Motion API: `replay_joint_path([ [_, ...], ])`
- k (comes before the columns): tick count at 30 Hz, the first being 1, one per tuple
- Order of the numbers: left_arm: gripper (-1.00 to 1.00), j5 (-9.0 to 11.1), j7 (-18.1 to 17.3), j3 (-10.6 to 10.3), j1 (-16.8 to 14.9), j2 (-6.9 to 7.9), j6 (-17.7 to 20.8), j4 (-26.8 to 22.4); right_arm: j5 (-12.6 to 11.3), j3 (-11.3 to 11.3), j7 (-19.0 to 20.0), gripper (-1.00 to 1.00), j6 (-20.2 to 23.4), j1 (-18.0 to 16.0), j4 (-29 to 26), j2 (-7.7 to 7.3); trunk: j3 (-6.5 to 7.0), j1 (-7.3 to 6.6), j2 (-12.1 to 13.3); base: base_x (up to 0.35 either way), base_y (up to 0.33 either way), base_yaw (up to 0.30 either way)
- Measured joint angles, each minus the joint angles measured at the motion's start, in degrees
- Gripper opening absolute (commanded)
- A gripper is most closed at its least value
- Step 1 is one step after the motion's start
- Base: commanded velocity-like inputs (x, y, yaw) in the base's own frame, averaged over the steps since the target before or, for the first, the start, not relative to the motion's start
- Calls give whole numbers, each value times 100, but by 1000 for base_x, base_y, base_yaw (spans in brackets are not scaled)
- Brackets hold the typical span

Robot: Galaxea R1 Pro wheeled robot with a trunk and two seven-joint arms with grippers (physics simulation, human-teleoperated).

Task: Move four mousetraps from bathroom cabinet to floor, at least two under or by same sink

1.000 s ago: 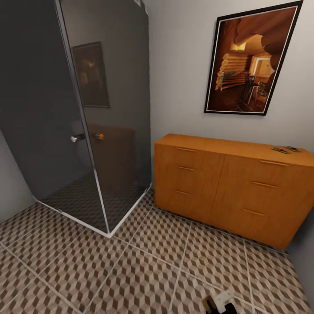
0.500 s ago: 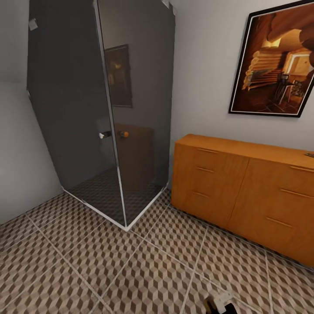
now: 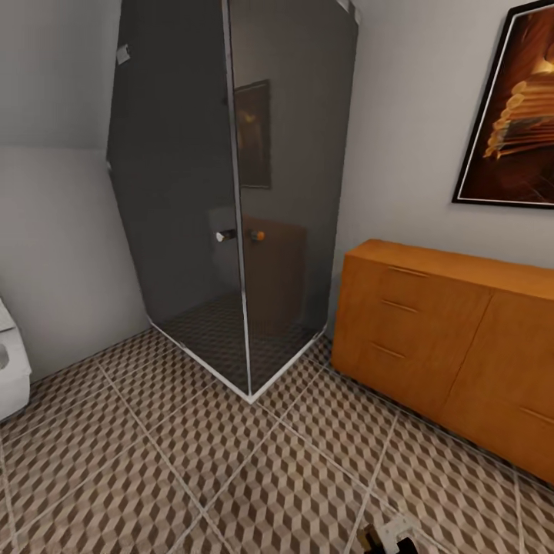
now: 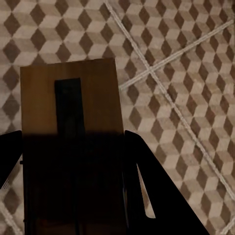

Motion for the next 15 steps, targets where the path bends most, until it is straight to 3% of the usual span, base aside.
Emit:
replay_joint_path([
  [15,-100,-4,0,0,3,0,0,-2,30,0,0,-100,0,35,0,17,0,0,0,0,0,285],
])
